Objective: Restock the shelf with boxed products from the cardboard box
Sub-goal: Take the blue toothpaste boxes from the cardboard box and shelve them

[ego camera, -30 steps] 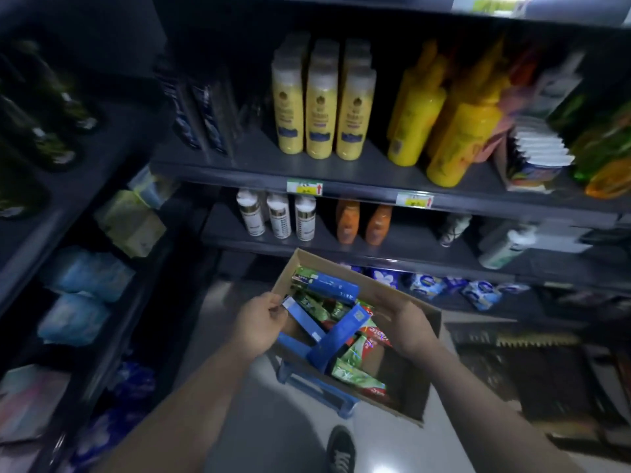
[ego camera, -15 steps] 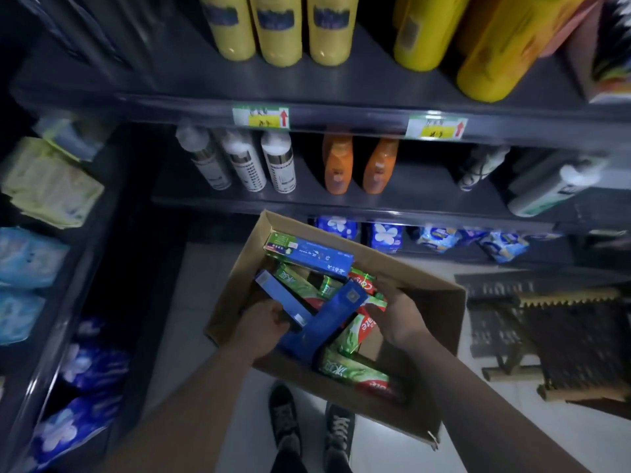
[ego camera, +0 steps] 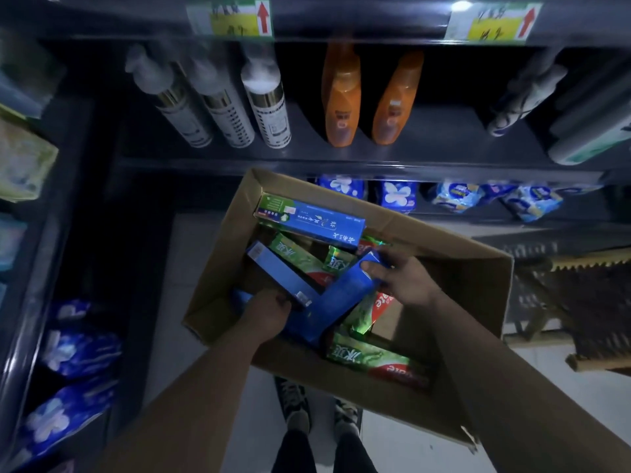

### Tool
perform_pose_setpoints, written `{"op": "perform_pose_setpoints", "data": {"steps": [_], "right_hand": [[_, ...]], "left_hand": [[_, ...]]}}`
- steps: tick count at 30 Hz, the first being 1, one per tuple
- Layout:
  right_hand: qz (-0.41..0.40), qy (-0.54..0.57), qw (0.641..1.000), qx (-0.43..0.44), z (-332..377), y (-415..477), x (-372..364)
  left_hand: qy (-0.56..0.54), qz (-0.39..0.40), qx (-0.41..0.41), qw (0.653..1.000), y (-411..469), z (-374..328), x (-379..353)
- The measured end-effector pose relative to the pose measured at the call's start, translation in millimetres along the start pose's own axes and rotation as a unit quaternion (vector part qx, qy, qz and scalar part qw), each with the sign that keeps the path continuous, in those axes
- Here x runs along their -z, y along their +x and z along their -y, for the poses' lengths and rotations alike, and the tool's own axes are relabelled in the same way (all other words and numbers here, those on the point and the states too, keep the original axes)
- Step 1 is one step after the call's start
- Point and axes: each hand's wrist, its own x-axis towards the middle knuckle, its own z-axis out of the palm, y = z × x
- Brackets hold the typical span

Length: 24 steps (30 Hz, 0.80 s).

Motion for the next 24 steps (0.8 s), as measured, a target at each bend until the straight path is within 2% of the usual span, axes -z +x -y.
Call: {"op": "perform_pose_setpoints", "data": {"steps": [3,6,9,12,15,19,24], "right_hand": [[0.032,0.037,0.998,0.029,10,-20,15],[0.054,0.072,0.995,0.039,20,-38,26],[0.074,0.093,0.993,0.02,24,-47,34],[0.054,0.194,0.979,-0.028,27,-53,33],[0.005,0.232,0.972,-0.044,30,-54,28],[-0.039,0.209,0.975,-0.065,28,-50,27],[-0.041,0.232,0.967,-0.094,21,-49,40]], "left_hand": [[-0.063,0.004,0.026,0.998,-5,-4,0],[-0.218,0.016,0.054,0.974,-11,-13,0],[-0.316,0.01,0.059,0.947,-19,-18,5],[-0.375,-0.036,0.032,0.926,-21,-22,11],[-0.415,-0.064,0.009,0.908,-22,-30,15],[-0.382,-0.076,-0.025,0.921,-15,-39,18],[-0.399,-0.058,-0.032,0.915,-5,-57,19]]}}
